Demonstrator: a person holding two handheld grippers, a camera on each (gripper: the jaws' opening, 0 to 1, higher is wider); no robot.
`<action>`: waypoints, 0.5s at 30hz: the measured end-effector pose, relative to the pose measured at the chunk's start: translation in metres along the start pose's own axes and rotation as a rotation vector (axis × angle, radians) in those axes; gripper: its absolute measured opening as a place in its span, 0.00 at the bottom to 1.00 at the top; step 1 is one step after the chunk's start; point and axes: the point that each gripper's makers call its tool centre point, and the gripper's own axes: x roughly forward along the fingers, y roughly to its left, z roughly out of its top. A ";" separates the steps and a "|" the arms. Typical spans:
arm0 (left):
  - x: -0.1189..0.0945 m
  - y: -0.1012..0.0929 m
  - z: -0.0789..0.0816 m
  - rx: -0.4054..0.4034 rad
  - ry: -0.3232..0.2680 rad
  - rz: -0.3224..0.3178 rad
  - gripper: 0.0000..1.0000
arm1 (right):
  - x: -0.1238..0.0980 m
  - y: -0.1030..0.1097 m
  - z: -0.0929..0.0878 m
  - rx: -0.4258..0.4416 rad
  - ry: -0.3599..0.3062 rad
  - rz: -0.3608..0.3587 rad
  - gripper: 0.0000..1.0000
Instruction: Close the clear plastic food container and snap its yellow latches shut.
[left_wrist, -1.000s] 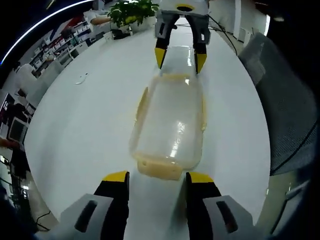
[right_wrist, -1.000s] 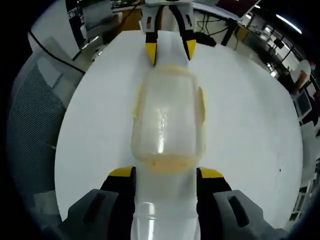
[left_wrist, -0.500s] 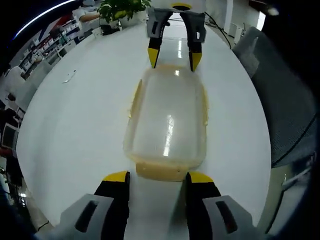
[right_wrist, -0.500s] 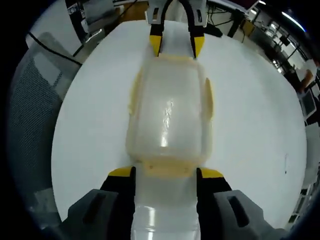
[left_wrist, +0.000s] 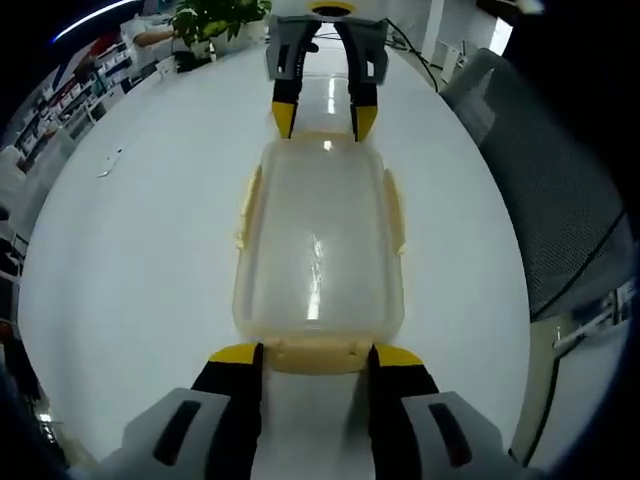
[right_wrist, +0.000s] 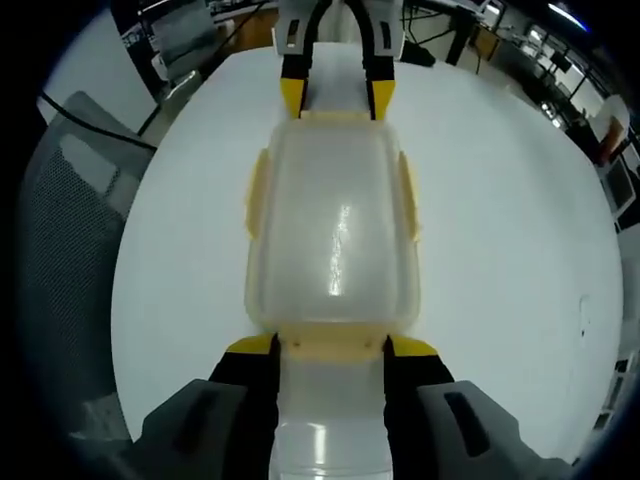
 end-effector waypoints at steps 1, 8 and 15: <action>0.000 0.000 0.000 -0.019 0.003 -0.002 0.34 | 0.000 0.000 0.000 -0.001 0.000 -0.001 0.38; -0.002 -0.003 -0.002 -0.022 -0.003 0.002 0.33 | 0.000 0.001 0.000 -0.004 -0.006 -0.001 0.36; -0.001 -0.008 0.000 -0.019 0.009 0.001 0.32 | -0.002 0.005 -0.002 -0.014 0.005 0.008 0.35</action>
